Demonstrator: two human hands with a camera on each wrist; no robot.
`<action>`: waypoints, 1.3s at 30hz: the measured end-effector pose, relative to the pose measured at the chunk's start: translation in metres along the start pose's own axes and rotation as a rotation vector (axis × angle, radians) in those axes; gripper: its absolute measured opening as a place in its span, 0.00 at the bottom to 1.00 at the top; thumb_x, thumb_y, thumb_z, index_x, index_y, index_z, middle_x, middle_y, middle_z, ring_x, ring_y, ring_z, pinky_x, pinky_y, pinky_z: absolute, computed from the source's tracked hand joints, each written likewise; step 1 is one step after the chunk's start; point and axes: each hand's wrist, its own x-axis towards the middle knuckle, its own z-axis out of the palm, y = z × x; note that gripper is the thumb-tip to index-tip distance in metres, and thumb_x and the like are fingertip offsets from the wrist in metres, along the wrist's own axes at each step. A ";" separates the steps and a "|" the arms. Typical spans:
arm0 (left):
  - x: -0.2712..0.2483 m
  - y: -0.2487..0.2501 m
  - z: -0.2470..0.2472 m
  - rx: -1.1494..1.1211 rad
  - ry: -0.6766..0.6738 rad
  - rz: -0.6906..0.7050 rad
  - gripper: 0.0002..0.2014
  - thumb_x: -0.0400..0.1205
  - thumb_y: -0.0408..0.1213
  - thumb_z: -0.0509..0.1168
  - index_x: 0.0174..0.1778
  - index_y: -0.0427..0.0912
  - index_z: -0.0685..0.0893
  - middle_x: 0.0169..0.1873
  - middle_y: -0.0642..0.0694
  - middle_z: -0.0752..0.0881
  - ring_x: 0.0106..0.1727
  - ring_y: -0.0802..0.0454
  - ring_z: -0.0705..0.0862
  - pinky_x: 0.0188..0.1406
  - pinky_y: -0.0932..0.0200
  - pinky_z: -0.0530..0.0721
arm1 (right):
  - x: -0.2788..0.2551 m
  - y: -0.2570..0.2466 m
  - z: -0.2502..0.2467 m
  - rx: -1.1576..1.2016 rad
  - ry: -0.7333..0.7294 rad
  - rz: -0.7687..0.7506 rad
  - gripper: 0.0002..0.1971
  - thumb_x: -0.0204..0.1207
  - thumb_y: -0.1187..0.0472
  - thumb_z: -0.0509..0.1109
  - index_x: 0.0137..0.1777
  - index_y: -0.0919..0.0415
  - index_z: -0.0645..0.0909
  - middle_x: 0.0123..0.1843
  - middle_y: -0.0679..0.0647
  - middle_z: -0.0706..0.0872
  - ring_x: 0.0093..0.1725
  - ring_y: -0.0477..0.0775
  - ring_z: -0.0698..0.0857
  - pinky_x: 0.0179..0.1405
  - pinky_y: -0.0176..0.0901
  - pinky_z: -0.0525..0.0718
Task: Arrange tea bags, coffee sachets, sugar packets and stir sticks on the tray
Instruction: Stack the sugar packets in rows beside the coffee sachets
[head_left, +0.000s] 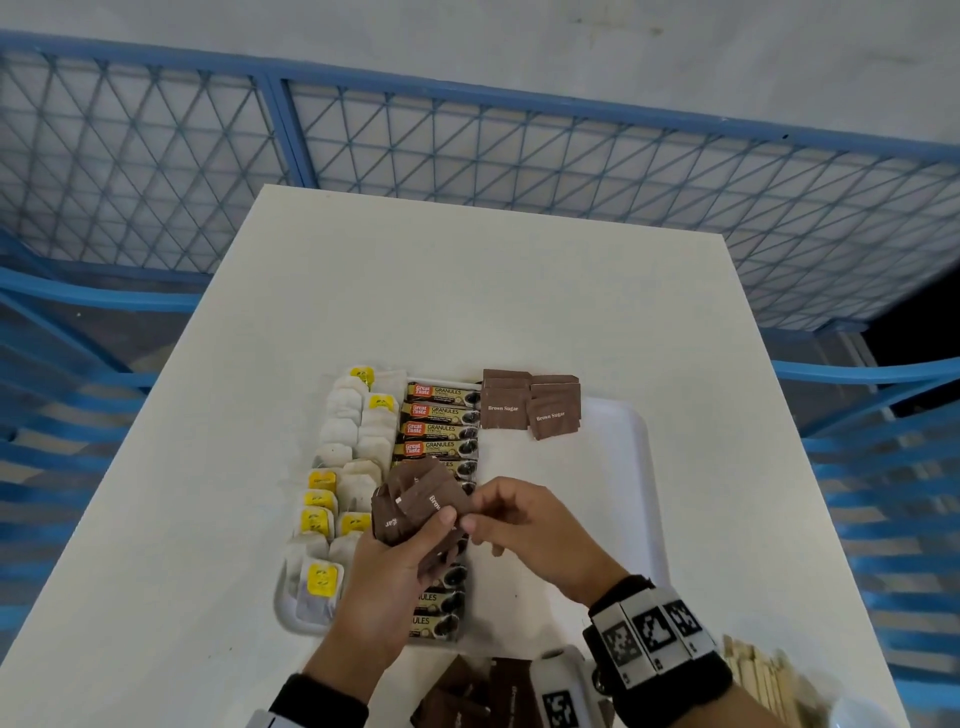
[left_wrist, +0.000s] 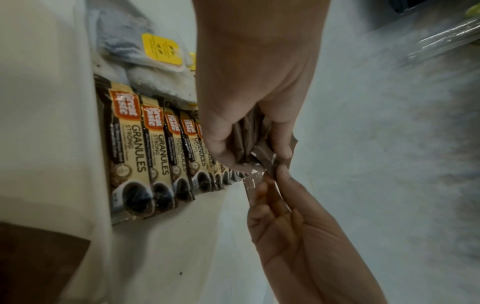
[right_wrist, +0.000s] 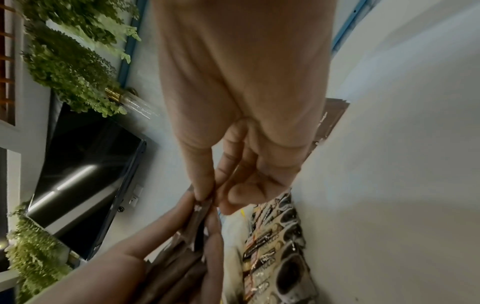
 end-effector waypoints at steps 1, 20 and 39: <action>0.000 0.000 0.000 -0.001 0.003 -0.002 0.10 0.75 0.29 0.68 0.52 0.40 0.85 0.40 0.42 0.91 0.39 0.51 0.90 0.35 0.60 0.87 | 0.000 -0.001 -0.001 0.032 -0.002 0.005 0.04 0.75 0.68 0.71 0.44 0.59 0.80 0.36 0.47 0.85 0.37 0.46 0.83 0.35 0.34 0.80; -0.001 0.002 -0.001 -0.034 0.087 -0.004 0.06 0.79 0.25 0.65 0.47 0.38 0.85 0.31 0.42 0.90 0.32 0.53 0.89 0.42 0.54 0.85 | 0.004 -0.002 -0.022 0.102 0.070 0.063 0.03 0.75 0.71 0.70 0.44 0.63 0.81 0.39 0.54 0.86 0.36 0.46 0.85 0.37 0.34 0.84; 0.000 0.002 -0.008 -0.155 0.118 -0.038 0.15 0.81 0.27 0.61 0.63 0.30 0.79 0.39 0.36 0.89 0.36 0.48 0.89 0.37 0.54 0.88 | 0.077 0.005 -0.057 -0.398 0.568 0.000 0.15 0.71 0.66 0.75 0.55 0.62 0.75 0.34 0.48 0.81 0.41 0.50 0.81 0.47 0.41 0.80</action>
